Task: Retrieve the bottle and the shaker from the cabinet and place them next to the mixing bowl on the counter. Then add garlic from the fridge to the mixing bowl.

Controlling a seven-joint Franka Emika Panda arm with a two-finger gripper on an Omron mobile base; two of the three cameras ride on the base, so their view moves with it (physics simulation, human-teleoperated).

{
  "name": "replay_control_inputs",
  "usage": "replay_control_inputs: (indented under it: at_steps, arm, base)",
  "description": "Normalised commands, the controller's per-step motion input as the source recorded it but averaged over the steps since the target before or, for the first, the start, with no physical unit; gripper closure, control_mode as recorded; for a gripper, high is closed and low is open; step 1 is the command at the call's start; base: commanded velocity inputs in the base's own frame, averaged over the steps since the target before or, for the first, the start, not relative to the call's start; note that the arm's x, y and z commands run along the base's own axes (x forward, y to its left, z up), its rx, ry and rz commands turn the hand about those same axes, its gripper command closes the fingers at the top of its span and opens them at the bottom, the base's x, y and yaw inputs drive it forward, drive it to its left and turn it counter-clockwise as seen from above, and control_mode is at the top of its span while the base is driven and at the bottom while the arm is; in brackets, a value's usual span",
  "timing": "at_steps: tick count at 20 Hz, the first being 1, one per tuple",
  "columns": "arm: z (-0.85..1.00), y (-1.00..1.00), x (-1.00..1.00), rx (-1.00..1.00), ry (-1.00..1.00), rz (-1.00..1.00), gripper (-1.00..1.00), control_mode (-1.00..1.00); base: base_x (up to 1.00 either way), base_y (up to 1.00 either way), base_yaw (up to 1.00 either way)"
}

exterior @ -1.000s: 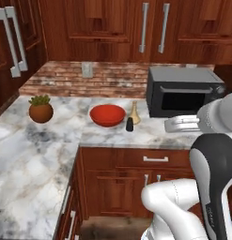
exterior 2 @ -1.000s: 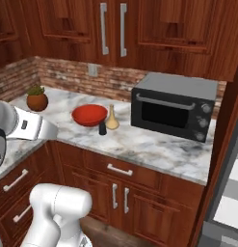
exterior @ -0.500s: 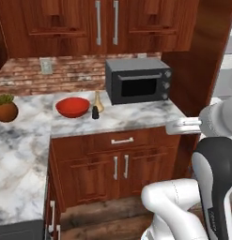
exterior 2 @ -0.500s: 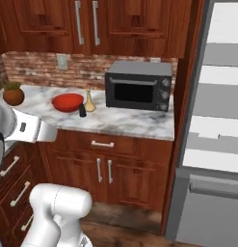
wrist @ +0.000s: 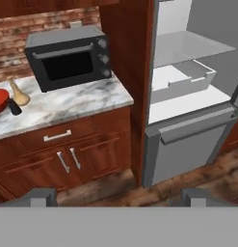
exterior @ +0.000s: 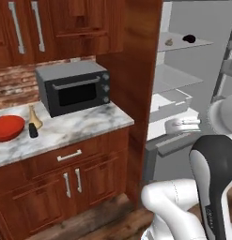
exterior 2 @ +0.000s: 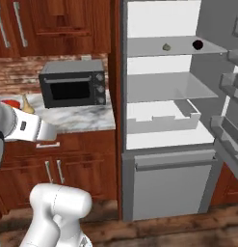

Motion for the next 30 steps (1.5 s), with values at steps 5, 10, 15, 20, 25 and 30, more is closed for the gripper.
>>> replay_control_inputs:
  at_steps: [5, 10, 15, 20, 25, 30]
  arm:
    - [0.00, 0.00, 0.00, 0.00, 0.00, 0.00, -1.00, 1.00]
    - [0.00, 0.00, 0.00, 0.00, 0.00, 0.00, -1.00, 1.00]
    - [0.00, 0.00, 0.00, 0.00, 0.00, 0.00, -1.00, 1.00]
    - [0.00, 0.00, 0.00, 0.00, 0.00, 0.00, -1.00, 1.00]
    - [0.00, 0.00, 0.00, 0.00, 0.00, 0.00, -1.00, 1.00]
    - [0.00, 0.00, 0.00, 0.00, 0.00, 0.00, -1.00, 1.00]
  base:
    - [0.10, -0.93, -0.14]
    - [0.33, -0.81, 0.11]
    - [0.49, -0.19, -0.03]
    - [0.73, -0.03, -0.25]
    - [0.51, -0.12, -0.26]
    - [0.12, -0.45, -0.14]
